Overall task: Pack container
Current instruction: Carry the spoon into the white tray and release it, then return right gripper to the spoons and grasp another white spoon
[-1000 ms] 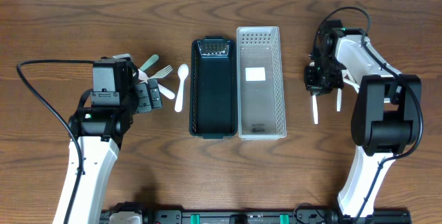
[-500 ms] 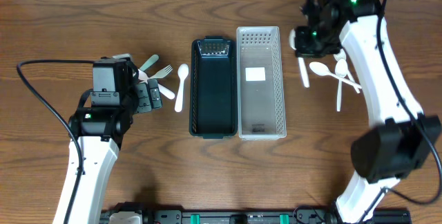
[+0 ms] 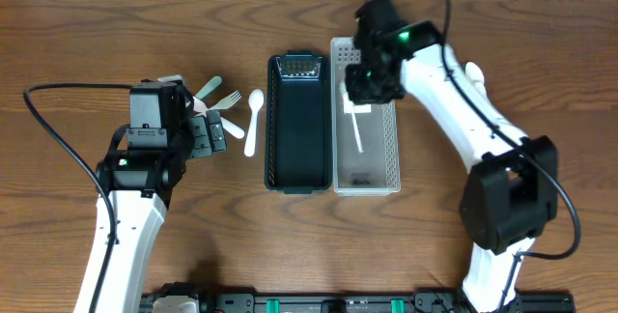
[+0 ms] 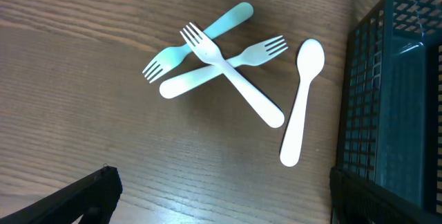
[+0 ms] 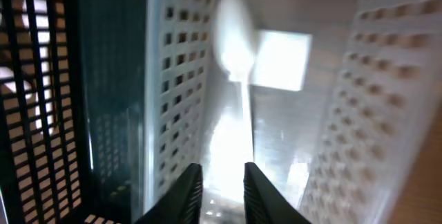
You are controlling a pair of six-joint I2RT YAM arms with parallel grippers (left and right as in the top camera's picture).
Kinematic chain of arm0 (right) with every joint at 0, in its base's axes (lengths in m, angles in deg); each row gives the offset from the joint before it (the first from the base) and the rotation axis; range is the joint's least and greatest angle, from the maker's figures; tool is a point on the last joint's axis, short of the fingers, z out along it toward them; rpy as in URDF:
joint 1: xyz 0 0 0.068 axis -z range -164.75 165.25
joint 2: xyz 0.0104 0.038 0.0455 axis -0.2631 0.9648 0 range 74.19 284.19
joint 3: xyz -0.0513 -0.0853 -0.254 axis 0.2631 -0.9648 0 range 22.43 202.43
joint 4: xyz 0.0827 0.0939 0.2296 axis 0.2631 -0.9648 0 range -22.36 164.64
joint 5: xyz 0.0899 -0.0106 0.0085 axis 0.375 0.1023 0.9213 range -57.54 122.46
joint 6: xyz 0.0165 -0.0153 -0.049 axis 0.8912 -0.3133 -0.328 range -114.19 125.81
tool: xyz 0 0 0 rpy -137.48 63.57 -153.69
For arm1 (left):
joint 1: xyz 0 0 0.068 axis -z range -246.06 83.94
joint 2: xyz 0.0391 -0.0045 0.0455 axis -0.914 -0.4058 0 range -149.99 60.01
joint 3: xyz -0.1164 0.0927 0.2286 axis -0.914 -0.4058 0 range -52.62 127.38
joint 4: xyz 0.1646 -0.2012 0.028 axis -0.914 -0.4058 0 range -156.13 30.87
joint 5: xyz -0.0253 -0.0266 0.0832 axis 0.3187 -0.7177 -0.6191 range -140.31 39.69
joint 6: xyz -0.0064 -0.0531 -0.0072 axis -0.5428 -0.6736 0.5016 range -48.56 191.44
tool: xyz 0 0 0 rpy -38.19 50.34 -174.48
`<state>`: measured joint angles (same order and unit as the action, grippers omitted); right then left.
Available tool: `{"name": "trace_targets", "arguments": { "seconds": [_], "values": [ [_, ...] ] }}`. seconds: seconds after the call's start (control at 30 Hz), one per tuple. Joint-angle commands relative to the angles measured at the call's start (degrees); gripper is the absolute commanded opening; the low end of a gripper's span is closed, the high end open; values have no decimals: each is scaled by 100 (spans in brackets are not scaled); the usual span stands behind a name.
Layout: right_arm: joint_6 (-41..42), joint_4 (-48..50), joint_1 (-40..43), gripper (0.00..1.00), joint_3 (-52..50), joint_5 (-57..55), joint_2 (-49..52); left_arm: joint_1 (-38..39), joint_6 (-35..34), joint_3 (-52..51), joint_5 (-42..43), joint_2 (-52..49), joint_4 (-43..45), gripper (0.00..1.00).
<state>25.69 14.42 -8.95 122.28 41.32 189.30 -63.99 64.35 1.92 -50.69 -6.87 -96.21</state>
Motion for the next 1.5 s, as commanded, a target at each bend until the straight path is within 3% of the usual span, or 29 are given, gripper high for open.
{"name": "trace_targets", "arguments": {
  "seconds": [0.0,0.17,0.23,0.3,0.47,0.6,0.9,1.1,1.47],
  "values": [
    [-197,15,83,33,446,-382,-321,-28,-2,109,-28,-11,-2,98],
    [-793,-87,721,48,706,-1735,-640,-28,-2,109,-28,-11,-2,98],
    [-1320,-90,1067,63,702,-1989,-638,-28,-2,109,-28,-11,-2,98],
    [-1810,-59,1480,71,623,-1989,-586,-28,-2,109,-28,-11,-2,98],
    [-2573,144,2415,76,422,-1523,-280,-28,-2,109,-28,-11,-2,98],
    [-3812,258,2835,78,411,-664,107,-28,-2,109,-28,-11,-2,98],
    [-6002,52,2900,70,409,-177,752,-28,-2,109,-28,-11,0,98],
    [-6509,20,2903,62,409,-448,1189,-28,-2,109,-28,-11,-2,98],
    [-6406,-284,2879,51,404,-562,1823,-28,-2,109,-28,-11,-2,98]
  ]
}}
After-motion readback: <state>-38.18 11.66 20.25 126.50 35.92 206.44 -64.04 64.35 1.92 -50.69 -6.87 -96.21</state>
